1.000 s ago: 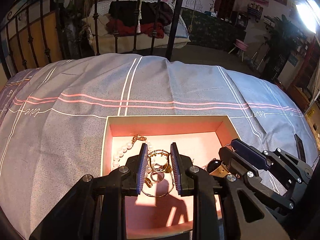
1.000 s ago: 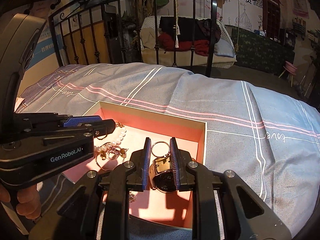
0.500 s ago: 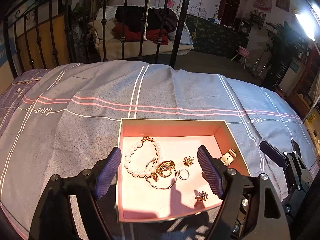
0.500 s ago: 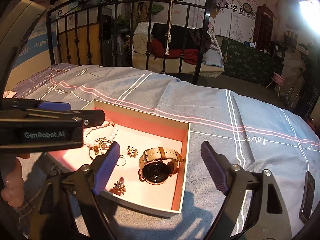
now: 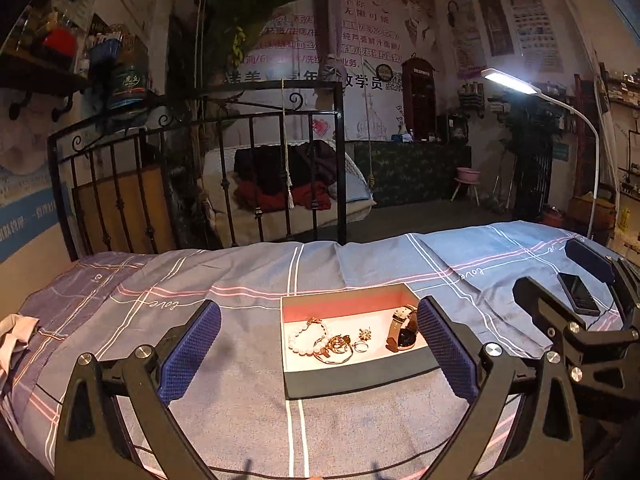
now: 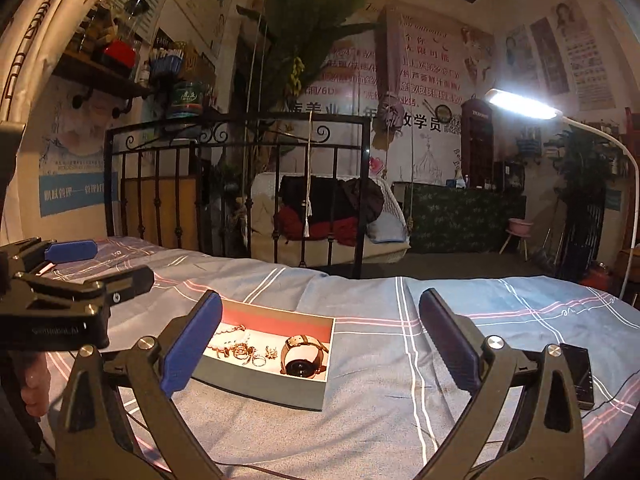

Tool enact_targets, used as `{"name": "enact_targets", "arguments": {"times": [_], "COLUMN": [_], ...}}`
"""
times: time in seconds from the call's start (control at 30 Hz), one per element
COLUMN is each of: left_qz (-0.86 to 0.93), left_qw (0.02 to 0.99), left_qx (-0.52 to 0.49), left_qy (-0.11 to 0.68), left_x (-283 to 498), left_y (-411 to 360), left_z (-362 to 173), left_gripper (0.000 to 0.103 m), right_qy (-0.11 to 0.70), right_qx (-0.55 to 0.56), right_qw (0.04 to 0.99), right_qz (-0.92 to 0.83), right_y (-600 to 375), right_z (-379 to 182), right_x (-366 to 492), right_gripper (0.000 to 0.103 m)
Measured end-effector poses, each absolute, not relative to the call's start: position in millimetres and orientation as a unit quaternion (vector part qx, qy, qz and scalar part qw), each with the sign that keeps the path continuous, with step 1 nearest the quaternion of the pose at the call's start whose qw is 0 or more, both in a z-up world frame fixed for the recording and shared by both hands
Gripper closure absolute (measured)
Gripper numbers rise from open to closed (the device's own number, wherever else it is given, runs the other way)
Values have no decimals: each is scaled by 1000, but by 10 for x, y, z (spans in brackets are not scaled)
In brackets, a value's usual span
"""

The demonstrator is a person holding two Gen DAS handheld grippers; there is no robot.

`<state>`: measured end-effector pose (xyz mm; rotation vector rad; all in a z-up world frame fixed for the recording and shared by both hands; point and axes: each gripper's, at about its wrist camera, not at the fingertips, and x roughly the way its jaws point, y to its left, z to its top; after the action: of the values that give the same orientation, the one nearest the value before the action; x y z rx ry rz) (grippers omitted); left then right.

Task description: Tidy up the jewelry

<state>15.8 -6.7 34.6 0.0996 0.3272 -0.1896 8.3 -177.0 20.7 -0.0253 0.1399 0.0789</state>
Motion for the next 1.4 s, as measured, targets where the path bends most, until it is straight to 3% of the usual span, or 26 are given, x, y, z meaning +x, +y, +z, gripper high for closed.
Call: {"name": "enact_targets", "arguments": {"times": [1.4], "left_qz": [-91], "left_qw": [978], "left_qx": [20], "left_qy": [186], "left_x": [71], "left_y": [-10], "left_z": [278], "left_gripper": [6], "right_qy": [100], "right_qx": [0], "right_qw": [993], "right_qz": [64], "right_y": [-1785], "right_z": [147], "right_x": [142], "right_gripper": [6]}}
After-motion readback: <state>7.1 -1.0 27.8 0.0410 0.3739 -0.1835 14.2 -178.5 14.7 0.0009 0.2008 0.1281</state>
